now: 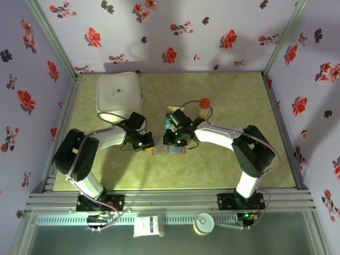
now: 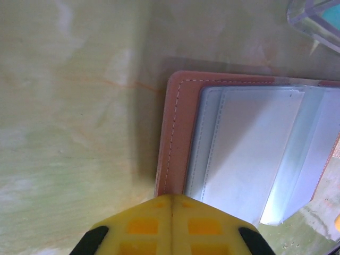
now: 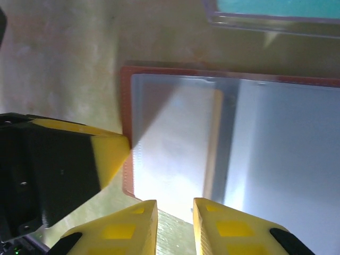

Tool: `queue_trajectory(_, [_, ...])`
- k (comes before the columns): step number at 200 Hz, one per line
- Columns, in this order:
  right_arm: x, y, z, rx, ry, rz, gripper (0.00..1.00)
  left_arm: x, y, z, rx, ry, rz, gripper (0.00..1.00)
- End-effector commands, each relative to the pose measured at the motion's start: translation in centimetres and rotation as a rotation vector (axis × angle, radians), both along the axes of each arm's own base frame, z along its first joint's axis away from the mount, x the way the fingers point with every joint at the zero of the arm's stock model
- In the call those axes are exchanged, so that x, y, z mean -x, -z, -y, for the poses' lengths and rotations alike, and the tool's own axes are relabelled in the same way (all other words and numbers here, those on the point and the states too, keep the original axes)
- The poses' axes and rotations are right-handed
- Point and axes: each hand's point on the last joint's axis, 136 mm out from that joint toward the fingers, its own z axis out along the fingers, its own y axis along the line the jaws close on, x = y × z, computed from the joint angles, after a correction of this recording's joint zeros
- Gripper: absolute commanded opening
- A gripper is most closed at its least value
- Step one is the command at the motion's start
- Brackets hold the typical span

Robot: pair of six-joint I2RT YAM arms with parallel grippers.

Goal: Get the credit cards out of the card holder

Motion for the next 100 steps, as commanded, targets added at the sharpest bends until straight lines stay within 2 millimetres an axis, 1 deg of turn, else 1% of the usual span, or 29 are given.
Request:
queue_trajectory(1, [0.2,0.2,-1.2,-0.031,-0.002,-0.022,0.26,0.0,0.4,-0.3,-0.014,0.009,-0.011,0.00])
queue_trajectory(40, [0.1,0.9,-1.4,-0.004,-0.004,-0.035,0.27,-0.1,0.1,-0.5,-0.021,0.004,0.000,0.00])
queue_trajectory(74, [0.0,1.3,-1.7,-0.001,-0.008,-0.034,0.27,0.0,0.4,-0.5,-0.024,0.009,-0.004,0.00])
queue_trajectory(100, [-0.3,1.2,-2.2,-0.010,-0.012,-0.026,0.25,0.1,0.8,-0.6,-0.027,0.010,-0.012,0.00])
